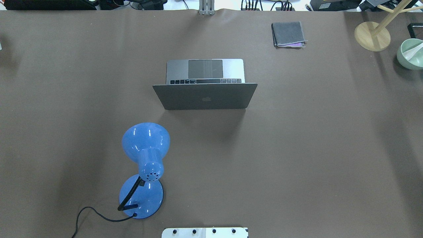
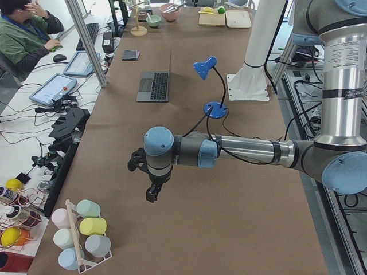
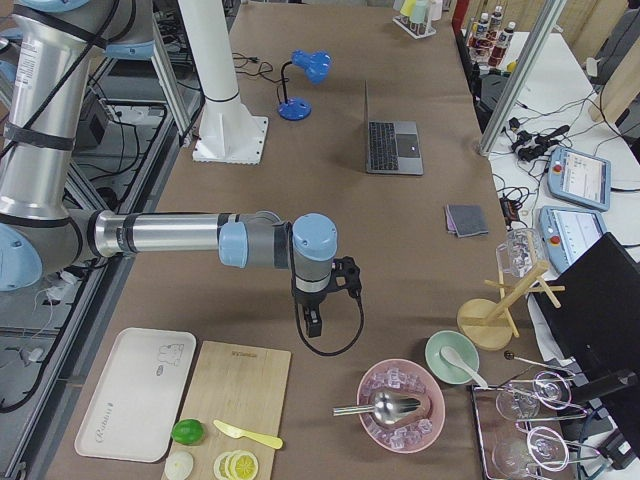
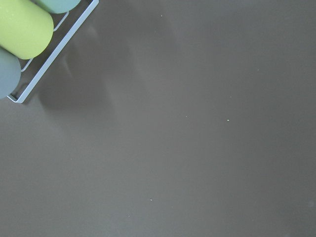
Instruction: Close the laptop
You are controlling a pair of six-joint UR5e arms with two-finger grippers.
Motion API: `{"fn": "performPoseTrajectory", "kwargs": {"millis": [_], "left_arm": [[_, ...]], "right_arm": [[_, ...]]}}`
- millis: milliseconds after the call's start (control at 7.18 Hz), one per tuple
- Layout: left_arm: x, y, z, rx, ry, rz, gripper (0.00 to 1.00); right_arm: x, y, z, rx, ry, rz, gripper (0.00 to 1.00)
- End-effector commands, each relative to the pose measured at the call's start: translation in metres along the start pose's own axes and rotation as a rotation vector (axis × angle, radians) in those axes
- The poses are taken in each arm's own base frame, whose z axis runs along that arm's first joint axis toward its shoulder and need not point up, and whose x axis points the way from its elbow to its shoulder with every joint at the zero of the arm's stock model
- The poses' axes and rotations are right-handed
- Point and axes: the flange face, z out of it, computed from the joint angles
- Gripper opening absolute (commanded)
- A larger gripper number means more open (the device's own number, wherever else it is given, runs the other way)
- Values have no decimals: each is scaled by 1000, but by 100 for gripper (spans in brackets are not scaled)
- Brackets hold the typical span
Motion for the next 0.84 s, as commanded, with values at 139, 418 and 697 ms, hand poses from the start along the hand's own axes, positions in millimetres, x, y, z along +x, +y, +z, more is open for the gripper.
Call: {"fn": "performPoseTrajectory", "kwargs": {"millis": [139,418,697], "left_arm": [[7,-33,-19,48,-18,48,99],[15,-86,-42,237,-94,243,99],[3,-111,-36,293,-90,206,99]], "right_arm": [[-15,-26,-18,119,-7,-90,100],[-28,-64,-43,195,11,-121,100],[-40,-88,-61,237,15,-122,99]]}}
